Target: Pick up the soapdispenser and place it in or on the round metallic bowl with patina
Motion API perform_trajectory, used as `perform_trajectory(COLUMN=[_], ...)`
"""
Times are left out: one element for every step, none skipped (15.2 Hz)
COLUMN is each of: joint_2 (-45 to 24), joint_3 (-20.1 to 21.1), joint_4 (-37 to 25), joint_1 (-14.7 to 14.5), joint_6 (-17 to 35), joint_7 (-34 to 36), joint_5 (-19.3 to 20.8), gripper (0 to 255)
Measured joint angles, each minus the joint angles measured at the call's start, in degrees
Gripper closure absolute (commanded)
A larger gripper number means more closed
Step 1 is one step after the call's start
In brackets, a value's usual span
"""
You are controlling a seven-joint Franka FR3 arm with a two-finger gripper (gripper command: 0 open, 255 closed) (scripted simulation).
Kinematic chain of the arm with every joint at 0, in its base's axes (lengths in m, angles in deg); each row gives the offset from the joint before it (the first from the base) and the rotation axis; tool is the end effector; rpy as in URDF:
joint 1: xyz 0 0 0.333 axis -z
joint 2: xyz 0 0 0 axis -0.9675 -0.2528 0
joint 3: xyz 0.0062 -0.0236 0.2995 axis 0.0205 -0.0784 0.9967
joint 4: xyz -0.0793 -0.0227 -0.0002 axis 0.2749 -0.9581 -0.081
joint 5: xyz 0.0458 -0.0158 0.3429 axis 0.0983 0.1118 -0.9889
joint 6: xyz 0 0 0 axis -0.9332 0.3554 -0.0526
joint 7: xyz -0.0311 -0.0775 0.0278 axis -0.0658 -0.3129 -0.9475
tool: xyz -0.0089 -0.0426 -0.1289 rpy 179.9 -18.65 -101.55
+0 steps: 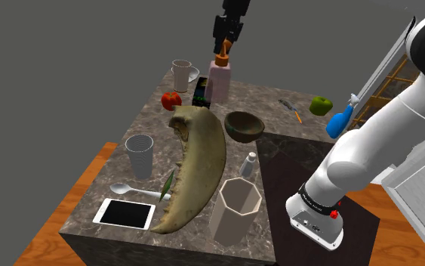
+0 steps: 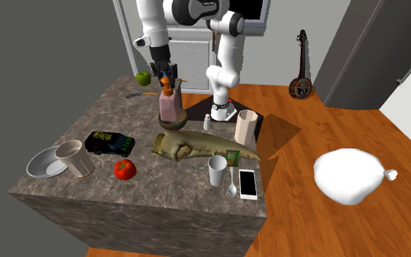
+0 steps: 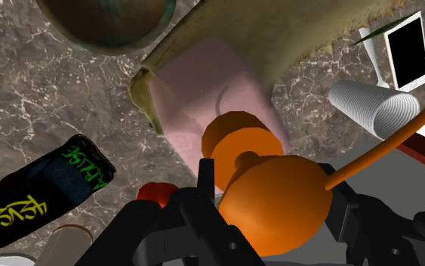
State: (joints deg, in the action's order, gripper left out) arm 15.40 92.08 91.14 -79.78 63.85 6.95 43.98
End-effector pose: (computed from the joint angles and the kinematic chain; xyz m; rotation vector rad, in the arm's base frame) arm 0.4443 0.0870 0.6107 -2.9682 -0.2813 -0.0621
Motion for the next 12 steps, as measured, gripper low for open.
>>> perform_trajectory(joint_2=[1.18,1.85,3.31,4.02,4.81,5.96,6.23,6.91,7.77,8.41,8.49,9.26], joint_3=[-0.69,-1.49,-2.29,-3.26,-4.10,-4.91,-5.66,-6.56,-7.37,-8.26,-9.00,-10.27], joint_4=[0.86,0.81,2.06,2.53,2.95,3.75,3.73,3.64,3.64,3.95,3.61,3.60], joint_1=[0.44,0.94,1.43,1.99,2.48,2.94,3.34,3.83,4.27,4.73,5.09,5.75], joint_6=[-0.52,-1.41,-1.85,-2.32,-2.91,-3.47,-3.91,-4.88,-5.89,-6.40,-6.98,-8.03], joint_7=[-1.06,-2.21,-3.43,-4.88,-6.12,-7.30,-8.39,-9.62,-10.73,-11.98,-12.99,-14.70], joint_5=[0.02,0.13,0.22,0.38,0.55,0.77,0.97,1.22,1.50,1.80,2.02,2.52], gripper=[255,255,255,255,255,255,255,255,255,255,255,255])
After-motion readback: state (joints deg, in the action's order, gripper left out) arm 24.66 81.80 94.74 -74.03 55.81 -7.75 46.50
